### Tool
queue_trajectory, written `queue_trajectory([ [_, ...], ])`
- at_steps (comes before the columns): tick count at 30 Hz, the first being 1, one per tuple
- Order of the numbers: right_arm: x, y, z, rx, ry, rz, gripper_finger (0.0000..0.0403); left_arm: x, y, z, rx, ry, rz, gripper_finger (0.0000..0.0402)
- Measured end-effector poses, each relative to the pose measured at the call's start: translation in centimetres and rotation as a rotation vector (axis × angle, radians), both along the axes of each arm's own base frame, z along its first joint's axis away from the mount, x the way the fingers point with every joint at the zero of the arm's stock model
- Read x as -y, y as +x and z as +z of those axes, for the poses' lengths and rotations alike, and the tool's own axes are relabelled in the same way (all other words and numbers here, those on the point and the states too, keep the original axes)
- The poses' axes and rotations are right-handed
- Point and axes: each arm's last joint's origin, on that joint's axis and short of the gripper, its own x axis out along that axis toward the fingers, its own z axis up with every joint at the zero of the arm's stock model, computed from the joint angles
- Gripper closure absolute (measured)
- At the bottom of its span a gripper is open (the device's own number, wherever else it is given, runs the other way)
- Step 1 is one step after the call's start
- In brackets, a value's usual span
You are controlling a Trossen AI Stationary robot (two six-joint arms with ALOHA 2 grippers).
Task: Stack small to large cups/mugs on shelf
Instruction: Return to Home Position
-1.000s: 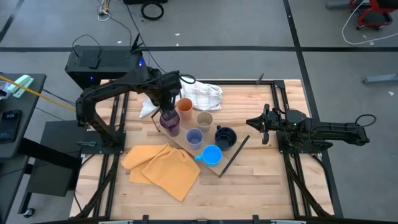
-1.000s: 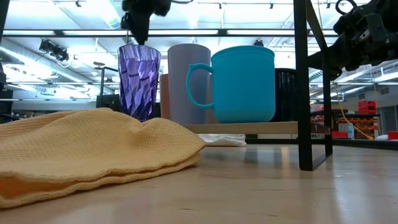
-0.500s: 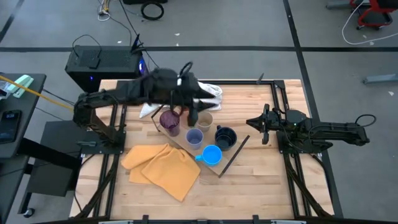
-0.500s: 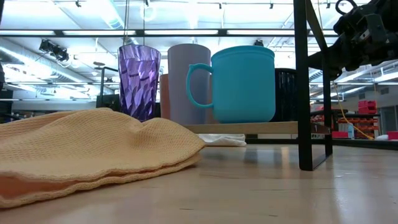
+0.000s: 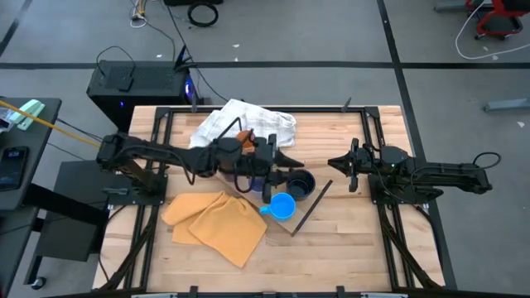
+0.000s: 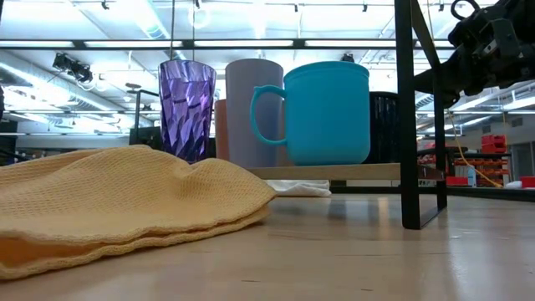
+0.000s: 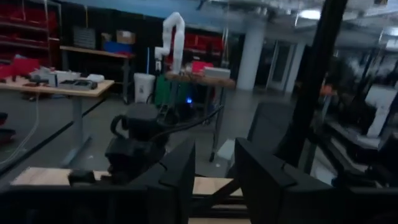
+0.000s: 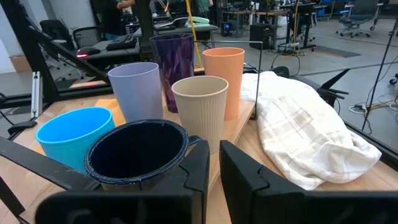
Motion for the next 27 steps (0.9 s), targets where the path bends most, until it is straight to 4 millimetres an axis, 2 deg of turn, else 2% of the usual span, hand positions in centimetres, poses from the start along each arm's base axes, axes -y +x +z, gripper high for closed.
queue_trajectory([
  [4,0.0,0.0,0.0,0.0,0.0,0.0,0.0357,-0.1,-0.4,-2.8,0.059,-0.044,0.0,0.0292],
  [7,0.0,0.0,0.0,0.0,0.0,0.0,0.0357,-0.3,-1.3,-3.3,0.067,-0.038,0.002,0.0298],
  [10,0.0,0.0,0.0,0.0,0.0,0.0,0.0357,-0.6,-2.9,-2.9,0.083,0.005,0.015,0.0302],
  [16,0.0,0.0,0.0,0.001,0.0,0.0,0.0357,-2.4,-8.3,-2.3,0.126,0.012,0.069,0.0301],
  [22,0.0,0.0,0.0,0.001,0.0,0.0,0.0357,-2.8,-14.2,-4.2,0.128,-0.031,0.09,0.0306],
  [27,0.0,0.0,0.0,0.001,0.0,0.0,0.0357,-2.8,-18.1,-5.4,0.103,-0.053,0.085,0.0308],
])
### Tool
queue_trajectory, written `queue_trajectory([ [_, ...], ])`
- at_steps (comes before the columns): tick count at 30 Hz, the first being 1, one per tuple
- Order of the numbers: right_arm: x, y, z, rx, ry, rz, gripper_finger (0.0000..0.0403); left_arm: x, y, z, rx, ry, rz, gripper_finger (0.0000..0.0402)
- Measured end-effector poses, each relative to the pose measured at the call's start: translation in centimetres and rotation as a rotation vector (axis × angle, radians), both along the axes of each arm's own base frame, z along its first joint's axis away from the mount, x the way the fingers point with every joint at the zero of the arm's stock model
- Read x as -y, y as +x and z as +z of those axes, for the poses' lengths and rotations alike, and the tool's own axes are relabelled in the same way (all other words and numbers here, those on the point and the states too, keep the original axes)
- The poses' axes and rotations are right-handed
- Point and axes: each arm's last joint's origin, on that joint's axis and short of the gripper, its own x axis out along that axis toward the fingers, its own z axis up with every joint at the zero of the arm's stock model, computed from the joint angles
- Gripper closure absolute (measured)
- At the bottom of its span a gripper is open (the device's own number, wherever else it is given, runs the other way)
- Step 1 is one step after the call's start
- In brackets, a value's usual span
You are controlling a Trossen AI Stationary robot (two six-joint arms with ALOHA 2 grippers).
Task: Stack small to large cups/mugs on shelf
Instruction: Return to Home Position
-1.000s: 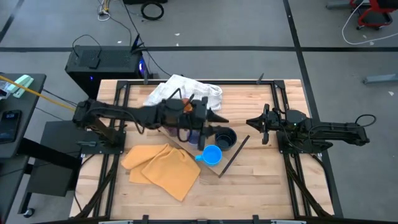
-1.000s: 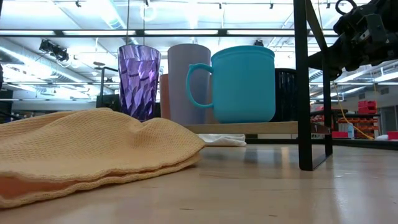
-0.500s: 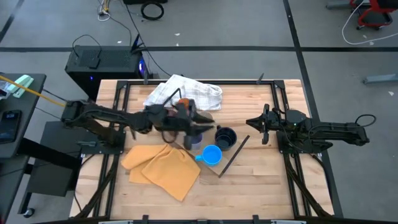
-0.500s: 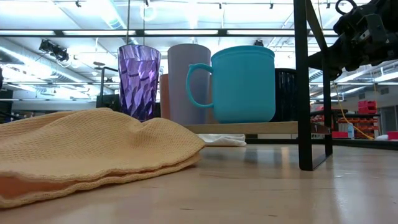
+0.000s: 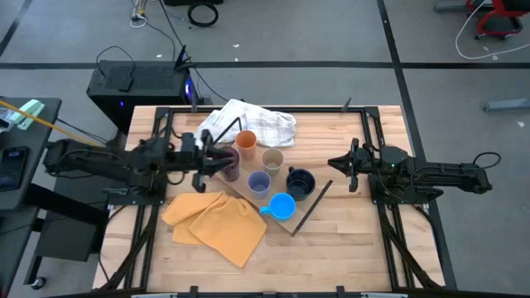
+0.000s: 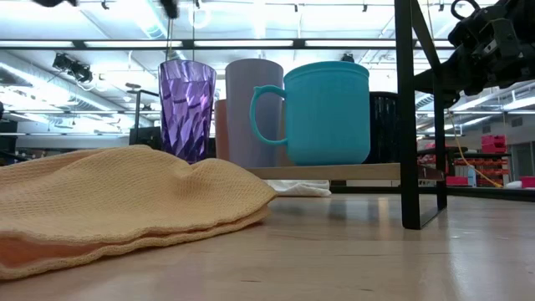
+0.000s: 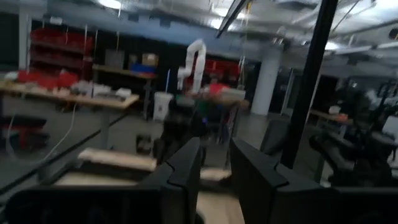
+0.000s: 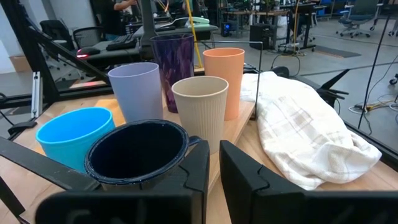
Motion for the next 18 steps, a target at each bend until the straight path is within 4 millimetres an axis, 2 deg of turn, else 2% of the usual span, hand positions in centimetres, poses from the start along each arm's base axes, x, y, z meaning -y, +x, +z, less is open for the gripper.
queue_trajectory([
  [6,0.0,0.0,0.0,0.0,0.0,0.0,0.0357,-0.2,-3.3,-0.6,-0.128,0.008,0.005,0.0308],
  [12,0.0,0.0,0.0,0.0,0.0,0.0,0.0357,-0.4,-6.1,-0.2,-0.148,0.054,0.028,0.0308],
  [18,0.0,0.0,0.0,0.0,0.0,0.0,0.0357,-0.5,-7.8,-0.5,-0.121,0.061,0.041,0.0312],
])
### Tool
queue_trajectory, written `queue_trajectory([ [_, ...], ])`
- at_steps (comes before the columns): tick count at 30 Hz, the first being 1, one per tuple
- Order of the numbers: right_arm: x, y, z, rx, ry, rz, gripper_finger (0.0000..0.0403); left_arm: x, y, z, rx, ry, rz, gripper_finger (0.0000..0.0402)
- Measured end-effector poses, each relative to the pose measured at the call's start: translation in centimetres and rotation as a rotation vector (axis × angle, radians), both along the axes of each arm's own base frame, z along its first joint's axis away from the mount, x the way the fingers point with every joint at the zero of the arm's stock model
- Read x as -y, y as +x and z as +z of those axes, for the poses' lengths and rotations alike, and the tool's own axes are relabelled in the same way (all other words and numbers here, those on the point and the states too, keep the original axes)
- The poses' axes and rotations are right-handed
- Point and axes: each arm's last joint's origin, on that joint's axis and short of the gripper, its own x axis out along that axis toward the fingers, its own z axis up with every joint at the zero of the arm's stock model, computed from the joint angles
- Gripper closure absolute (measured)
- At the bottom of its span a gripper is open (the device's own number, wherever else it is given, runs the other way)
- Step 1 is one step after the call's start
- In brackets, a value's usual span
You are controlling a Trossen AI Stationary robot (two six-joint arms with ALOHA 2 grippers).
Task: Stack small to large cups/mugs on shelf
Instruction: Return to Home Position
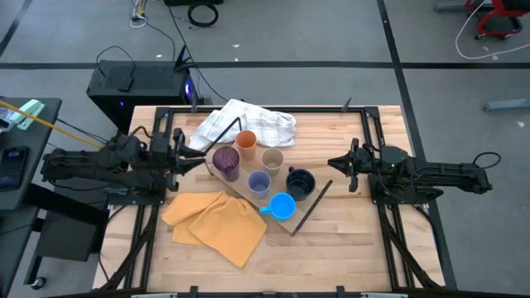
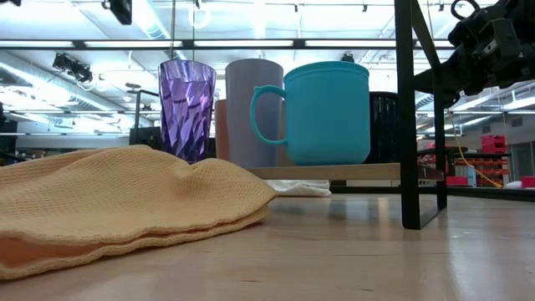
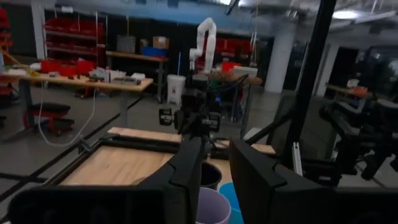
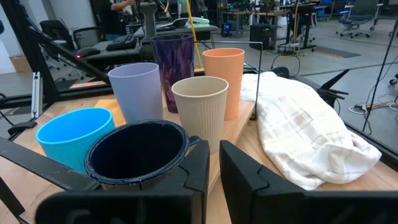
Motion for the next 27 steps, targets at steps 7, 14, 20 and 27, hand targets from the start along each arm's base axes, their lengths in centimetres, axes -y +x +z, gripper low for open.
queue_trajectory([
  [7,0.0,0.0,0.0,0.0,0.0,0.0,0.0357,0.0,-0.7,-3.8,0.21,-0.049,-0.009,0.0322],
  [14,0.0,0.0,0.0,0.0,0.0,0.0,0.0357,-0.1,-1.6,-6.3,0.221,-0.051,-0.01,0.0323],
  [20,0.0,0.0,0.0,0.001,0.0,0.0,0.0357,-0.1,-2.5,-7.0,0.176,-0.056,-0.01,0.0325],
  [27,0.0,0.0,0.0,0.0,0.0,0.0,0.0357,-0.2,-3.7,-7.2,0.18,-0.052,0.007,0.0335],
])
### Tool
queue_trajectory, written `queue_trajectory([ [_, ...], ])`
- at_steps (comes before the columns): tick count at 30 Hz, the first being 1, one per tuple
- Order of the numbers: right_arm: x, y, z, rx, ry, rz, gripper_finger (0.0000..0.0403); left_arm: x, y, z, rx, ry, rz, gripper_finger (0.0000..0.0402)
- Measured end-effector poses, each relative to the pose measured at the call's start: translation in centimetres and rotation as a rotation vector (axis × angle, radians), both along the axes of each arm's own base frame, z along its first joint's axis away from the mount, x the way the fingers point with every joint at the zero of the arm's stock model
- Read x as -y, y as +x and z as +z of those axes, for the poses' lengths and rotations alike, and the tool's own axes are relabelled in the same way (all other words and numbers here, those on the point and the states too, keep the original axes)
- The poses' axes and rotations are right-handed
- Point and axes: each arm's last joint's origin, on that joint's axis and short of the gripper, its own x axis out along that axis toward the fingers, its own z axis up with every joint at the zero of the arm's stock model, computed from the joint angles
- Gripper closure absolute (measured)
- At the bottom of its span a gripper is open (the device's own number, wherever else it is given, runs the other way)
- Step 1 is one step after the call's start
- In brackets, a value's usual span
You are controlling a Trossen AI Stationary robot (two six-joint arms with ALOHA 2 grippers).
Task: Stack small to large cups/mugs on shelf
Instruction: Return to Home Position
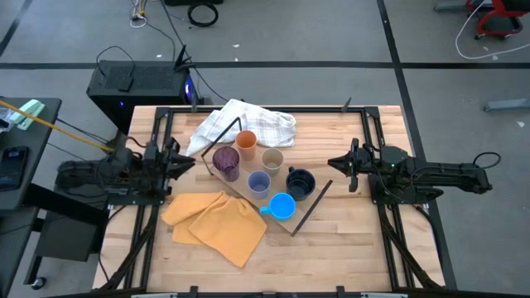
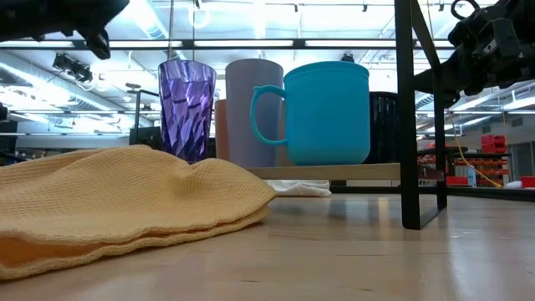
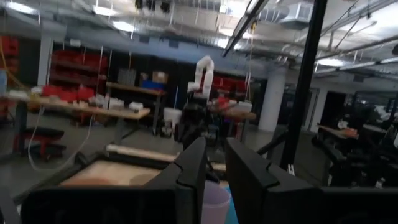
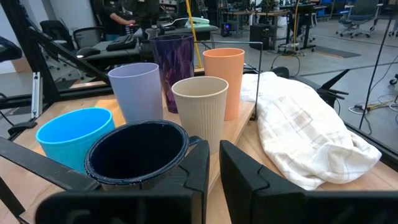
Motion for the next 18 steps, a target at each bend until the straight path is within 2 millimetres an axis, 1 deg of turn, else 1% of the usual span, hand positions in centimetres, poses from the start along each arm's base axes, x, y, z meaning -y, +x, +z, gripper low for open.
queue_trajectory([
  [2,0.0,0.0,0.0,0.0,0.0,0.0,0.0357,0.0,-0.4,0.2,0.025,0.009,0.003,0.0335],
  [4,0.0,0.0,0.0,0.0,0.0,0.0,0.0357,0.0,-0.5,-0.1,0.036,0.011,0.008,0.0334],
  [9,0.0,0.0,0.0,0.0,0.0,0.0,0.0357,0.0,0.0,-2.1,0.044,-0.022,-0.002,0.0332],
  [13,0.0,0.0,0.0,0.0,0.0,0.0,0.0357,0.0,0.3,-3.0,0.109,-0.027,-0.008,0.0339],
  [16,0.0,0.0,0.0,0.0,0.0,0.0,0.0357,0.1,0.5,-3.9,0.086,-0.025,-0.025,0.0342],
  [18,0.0,0.0,0.0,0.0,0.0,0.0,0.0357,0.1,0.7,-4.4,0.033,-0.046,-0.048,0.0342],
])
